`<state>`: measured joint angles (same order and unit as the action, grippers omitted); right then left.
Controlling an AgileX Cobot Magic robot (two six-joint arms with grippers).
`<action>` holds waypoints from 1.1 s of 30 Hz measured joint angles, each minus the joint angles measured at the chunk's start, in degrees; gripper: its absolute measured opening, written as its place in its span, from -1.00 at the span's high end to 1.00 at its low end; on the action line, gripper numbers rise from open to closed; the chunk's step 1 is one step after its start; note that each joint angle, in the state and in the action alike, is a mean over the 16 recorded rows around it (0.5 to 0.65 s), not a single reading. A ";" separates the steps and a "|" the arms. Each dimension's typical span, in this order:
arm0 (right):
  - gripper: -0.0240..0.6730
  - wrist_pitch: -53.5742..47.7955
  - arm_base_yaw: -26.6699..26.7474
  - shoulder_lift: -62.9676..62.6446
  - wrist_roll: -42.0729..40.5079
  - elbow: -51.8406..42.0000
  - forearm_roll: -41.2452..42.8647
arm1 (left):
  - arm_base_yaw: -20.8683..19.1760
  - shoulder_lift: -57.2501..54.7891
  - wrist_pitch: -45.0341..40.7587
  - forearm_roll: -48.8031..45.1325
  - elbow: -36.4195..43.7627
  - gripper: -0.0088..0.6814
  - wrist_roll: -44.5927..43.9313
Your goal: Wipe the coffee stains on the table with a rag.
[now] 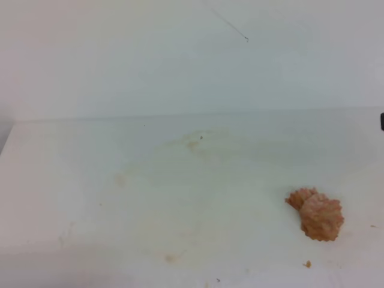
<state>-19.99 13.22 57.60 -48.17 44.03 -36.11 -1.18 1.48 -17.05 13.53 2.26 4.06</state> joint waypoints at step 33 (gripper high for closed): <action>0.94 3.07 -4.31 -50.70 0.21 -35.24 -1.19 | 0.00 0.00 0.00 0.00 0.00 0.97 0.00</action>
<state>-16.92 8.91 6.90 -47.96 8.78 -37.30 -1.18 1.48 -17.05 13.53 2.26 4.06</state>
